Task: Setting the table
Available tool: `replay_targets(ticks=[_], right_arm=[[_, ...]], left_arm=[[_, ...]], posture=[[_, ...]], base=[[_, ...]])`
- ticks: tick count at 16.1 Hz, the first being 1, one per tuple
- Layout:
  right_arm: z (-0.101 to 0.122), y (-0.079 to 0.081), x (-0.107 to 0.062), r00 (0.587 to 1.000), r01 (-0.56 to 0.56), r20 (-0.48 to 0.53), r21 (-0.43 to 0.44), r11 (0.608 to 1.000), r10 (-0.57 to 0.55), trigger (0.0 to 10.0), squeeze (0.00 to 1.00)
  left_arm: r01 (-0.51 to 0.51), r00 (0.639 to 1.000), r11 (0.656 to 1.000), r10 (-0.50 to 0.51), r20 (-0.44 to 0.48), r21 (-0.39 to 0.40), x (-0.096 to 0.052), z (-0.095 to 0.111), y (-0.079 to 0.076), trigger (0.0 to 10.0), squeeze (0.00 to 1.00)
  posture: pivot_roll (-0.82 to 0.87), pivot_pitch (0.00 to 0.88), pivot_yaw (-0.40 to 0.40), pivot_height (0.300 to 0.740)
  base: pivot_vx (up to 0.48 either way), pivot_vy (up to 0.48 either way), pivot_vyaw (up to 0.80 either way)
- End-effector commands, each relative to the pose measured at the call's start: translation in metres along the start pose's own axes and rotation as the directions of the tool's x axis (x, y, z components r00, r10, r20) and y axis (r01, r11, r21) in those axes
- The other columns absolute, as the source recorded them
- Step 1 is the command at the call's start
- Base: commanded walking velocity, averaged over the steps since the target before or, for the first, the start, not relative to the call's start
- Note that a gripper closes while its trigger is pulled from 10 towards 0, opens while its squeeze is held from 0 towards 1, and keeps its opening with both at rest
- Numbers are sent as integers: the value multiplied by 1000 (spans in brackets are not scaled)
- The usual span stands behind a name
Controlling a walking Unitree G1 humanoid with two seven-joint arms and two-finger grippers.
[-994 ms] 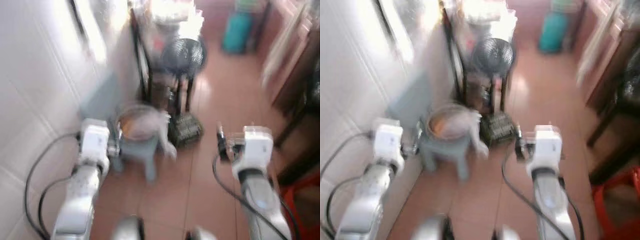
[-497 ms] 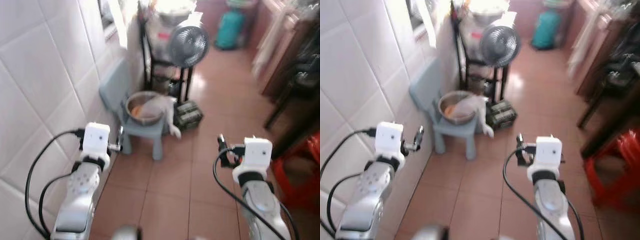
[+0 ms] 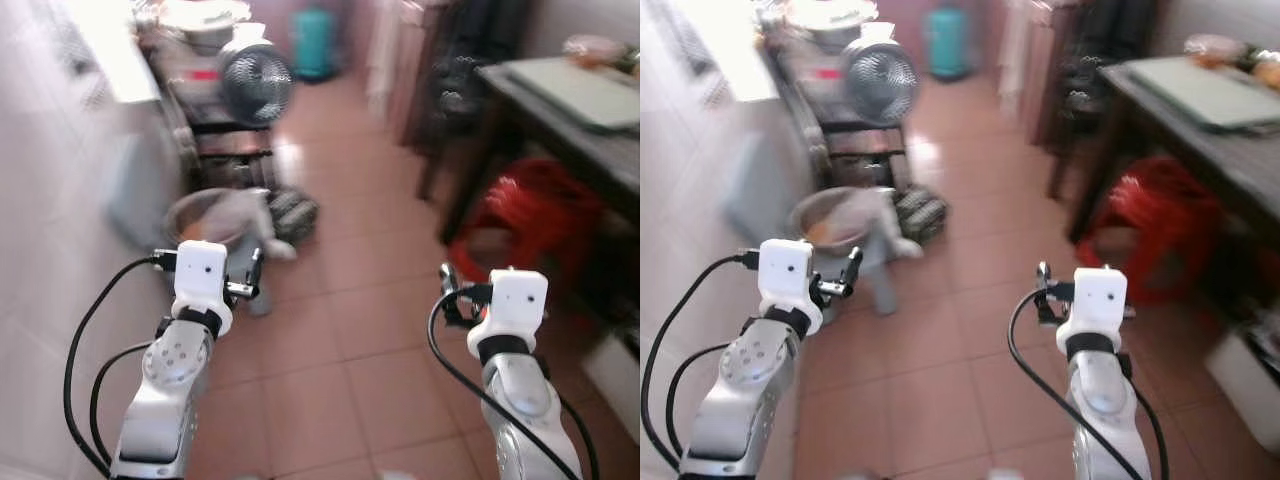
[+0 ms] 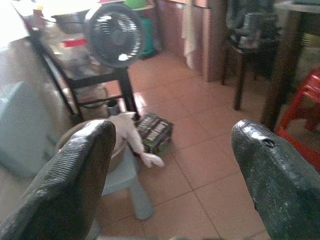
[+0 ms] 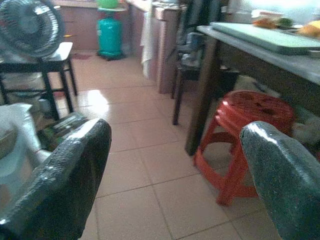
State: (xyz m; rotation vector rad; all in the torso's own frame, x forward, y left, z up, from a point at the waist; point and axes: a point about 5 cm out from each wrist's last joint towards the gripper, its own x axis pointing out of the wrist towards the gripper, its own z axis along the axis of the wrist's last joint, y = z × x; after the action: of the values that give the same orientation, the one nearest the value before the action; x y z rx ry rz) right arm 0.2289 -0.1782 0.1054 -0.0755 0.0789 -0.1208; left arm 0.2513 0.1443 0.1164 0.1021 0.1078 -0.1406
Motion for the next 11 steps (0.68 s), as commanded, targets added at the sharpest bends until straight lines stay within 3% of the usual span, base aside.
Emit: replay_targets(ticks=[1,4,11], right_arm=[[4,7,4,1000,-23,13,4,1000,23,10000,0],[3,6,3,1000,-27,10,-2,1000,27,10000,0],[7,3,-6,1000,-12,12,14,1000,11,10000,0]], left_arm=[[-15,1000,1000,15,-7,-15,1,2,4,10000,0],[-34,999,999,34,4,0,0,2,6,10000,0],[-16,1000,1000,16,18,-7,-3,2,6,10000,0]], posture=[[-33,0,17,740],[-30,0,13,740],[-36,0,6,740]], base=[[0,0,-800],[0,257,-800],[0,0,-800]])
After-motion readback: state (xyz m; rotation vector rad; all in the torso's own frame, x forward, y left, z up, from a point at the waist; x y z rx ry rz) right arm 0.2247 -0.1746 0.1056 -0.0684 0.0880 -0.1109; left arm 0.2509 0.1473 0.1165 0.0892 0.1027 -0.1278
